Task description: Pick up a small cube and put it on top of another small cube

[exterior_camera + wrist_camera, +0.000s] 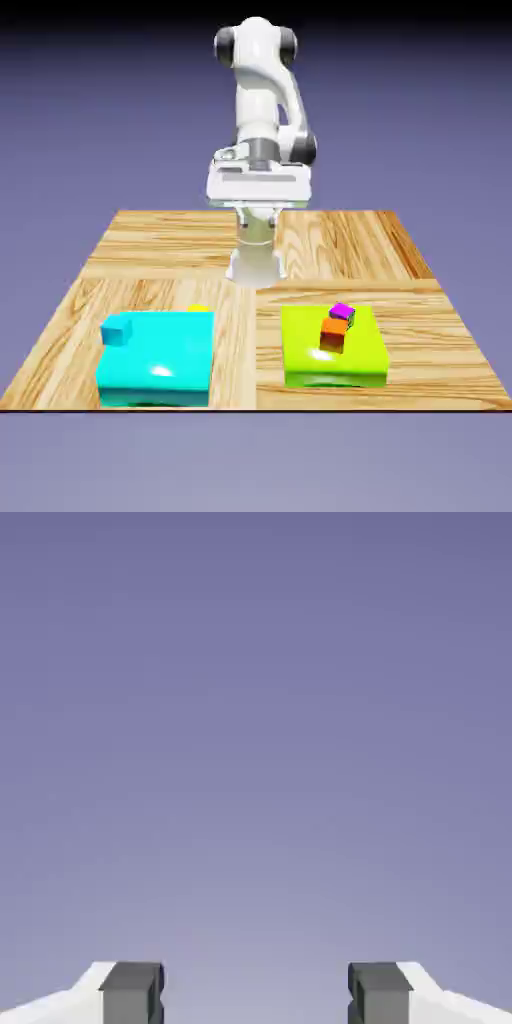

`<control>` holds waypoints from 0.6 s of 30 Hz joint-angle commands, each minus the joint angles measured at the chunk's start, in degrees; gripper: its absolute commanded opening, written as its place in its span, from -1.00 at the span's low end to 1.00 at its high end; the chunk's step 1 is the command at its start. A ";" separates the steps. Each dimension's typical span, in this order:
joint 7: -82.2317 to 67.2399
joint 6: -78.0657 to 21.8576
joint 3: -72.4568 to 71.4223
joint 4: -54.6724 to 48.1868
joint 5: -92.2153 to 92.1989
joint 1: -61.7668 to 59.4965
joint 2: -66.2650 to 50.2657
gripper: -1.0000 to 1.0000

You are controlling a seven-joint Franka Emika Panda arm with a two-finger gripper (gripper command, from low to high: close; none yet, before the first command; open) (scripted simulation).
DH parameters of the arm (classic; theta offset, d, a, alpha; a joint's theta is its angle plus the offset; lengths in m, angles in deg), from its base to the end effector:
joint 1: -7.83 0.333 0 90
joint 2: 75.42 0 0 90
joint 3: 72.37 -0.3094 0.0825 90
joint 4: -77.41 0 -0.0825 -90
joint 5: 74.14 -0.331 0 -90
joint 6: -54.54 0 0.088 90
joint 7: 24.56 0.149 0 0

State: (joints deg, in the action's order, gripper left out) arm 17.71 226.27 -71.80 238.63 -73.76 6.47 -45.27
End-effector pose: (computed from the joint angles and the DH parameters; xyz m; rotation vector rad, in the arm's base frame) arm 0.3833 -0.0125 0.4310 -2.5407 1.0232 -0.9516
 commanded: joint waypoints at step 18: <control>-2.58 -18.81 5.89 2.33 3.43 -22.51 -33.60 0.00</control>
State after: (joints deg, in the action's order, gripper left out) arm 15.13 207.46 -65.91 240.97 -70.33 -16.15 -78.87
